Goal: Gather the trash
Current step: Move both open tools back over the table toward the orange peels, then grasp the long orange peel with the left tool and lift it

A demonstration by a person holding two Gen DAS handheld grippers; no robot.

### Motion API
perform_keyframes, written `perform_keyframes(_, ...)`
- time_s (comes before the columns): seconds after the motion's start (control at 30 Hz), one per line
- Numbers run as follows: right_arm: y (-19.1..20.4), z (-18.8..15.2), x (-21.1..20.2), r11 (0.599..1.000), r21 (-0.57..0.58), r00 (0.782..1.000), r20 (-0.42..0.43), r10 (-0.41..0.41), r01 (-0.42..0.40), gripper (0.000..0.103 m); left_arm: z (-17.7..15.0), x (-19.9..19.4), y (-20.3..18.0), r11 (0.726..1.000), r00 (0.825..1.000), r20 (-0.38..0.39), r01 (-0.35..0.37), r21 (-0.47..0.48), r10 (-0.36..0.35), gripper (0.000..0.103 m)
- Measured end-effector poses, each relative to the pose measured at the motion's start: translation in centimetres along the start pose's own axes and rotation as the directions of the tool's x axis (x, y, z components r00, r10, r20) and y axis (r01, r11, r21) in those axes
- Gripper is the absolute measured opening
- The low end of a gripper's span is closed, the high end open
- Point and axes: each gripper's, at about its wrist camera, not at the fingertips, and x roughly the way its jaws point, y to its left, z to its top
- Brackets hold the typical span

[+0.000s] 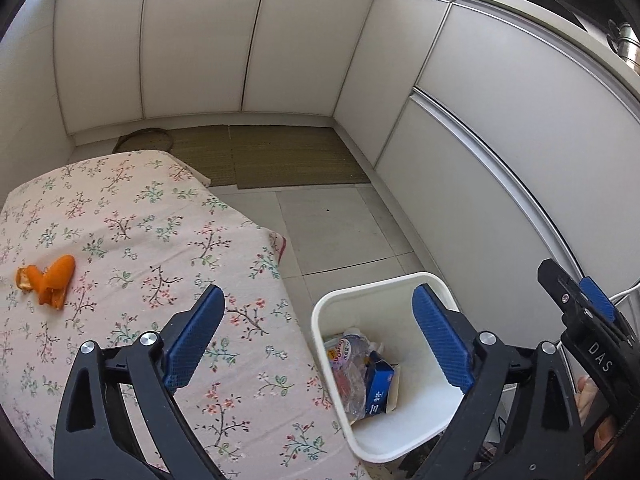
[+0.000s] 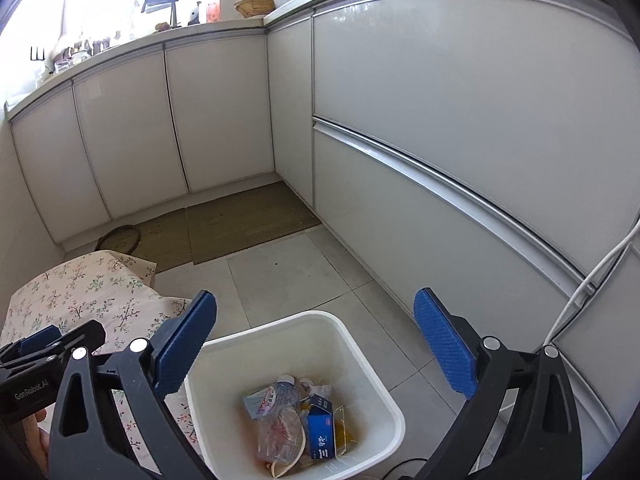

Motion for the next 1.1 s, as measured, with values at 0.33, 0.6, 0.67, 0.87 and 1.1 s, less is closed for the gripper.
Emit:
perform_keyframes(0.33,5.3,-0.3,0.8,0.996,-0.073,0.999,-0.023,0.04,-0.041,0.096,-0.1,-0.6,5.4,0.993,0.996,-0.021,-0.084,-0.083,0.083,0.095)
perform_keyframes(0.6,10.2,-1.1,1.5,0.988,-0.116,0.993,-0.056,0.1,-0.106,0.096,-0.7,-1.0,11.8,0.965,0.98,-0.065,-0.199,-0.169,0.19,0.095)
perform_keyframes(0.67,11.5,-1.3,1.7,0.984,-0.126,0.991,-0.069,0.117,-0.125,0.096,-0.6,-1.2,13.7,0.953,0.972,-0.077,-0.234,-0.193,0.223,0.095)
perform_keyframes(0.87,14.9,-2.4,2.0,0.97,-0.173,0.983,-0.099,0.154,-0.169,0.096,-0.8,-1.4,20.7,0.878,0.941,-0.115,-0.337,-0.34,0.317,0.095)
perform_keyframes(1.1,17.0,-3.4,3.1,0.958,-0.226,0.979,-0.14,0.147,-0.176,0.096,-1.9,-1.0,29.6,0.677,0.879,-0.174,-0.456,-0.577,0.444,0.086)
